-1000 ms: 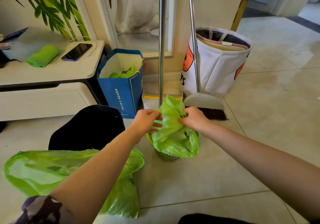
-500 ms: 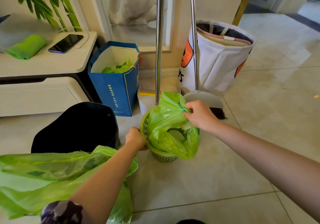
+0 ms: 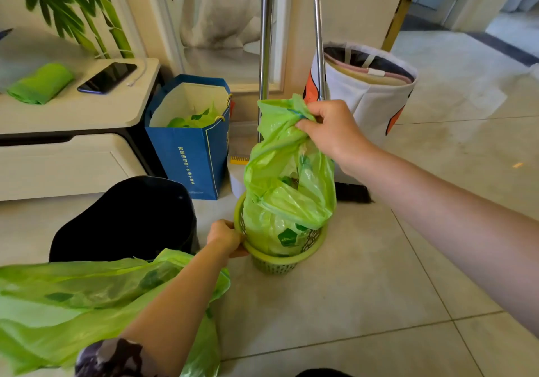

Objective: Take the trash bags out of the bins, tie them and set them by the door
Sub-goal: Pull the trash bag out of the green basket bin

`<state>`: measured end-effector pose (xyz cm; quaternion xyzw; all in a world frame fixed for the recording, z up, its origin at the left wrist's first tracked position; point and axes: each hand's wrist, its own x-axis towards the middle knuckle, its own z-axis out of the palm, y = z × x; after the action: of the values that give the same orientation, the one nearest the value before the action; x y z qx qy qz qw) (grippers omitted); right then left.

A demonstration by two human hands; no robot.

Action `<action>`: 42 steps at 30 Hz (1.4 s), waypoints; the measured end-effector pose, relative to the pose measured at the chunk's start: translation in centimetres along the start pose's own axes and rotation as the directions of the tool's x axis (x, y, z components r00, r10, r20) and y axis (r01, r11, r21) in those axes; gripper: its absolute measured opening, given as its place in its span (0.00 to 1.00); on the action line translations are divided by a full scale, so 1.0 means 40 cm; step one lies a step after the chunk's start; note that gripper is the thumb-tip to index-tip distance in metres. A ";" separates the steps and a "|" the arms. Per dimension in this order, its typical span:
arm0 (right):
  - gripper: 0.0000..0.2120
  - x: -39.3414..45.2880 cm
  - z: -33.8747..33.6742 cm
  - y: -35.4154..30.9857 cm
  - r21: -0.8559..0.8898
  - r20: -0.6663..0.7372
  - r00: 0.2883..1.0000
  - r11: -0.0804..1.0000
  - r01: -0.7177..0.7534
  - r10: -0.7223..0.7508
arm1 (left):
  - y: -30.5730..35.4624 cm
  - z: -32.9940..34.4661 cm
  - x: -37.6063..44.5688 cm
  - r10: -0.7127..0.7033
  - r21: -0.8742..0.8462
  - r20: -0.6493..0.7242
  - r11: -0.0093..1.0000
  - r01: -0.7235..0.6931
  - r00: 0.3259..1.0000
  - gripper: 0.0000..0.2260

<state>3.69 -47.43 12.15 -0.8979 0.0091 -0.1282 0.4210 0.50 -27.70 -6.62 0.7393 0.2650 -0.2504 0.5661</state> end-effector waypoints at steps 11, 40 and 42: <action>0.07 -0.048 -0.112 -0.158 0.026 -0.007 0.995 0.994 0.102 -0.102 | 0.033 -0.041 -0.026 0.110 0.084 0.045 0.990 -0.114 0.993 0.19; 0.06 -0.338 -0.330 -0.386 0.299 -0.030 0.997 0.952 0.070 -0.064 | 0.146 -0.187 -0.741 0.805 0.180 0.203 0.528 -0.830 0.557 0.01; 0.08 -0.360 -0.315 -0.362 0.231 0.014 0.999 0.972 0.047 -0.052 | 0.121 -0.192 -0.748 0.779 0.225 0.234 0.539 -0.812 0.582 0.03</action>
<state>-14.57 -45.81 27.66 -0.8442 -0.0324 -0.1297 0.5190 -17.66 -24.55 18.63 0.8428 -0.1726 -0.0425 0.5080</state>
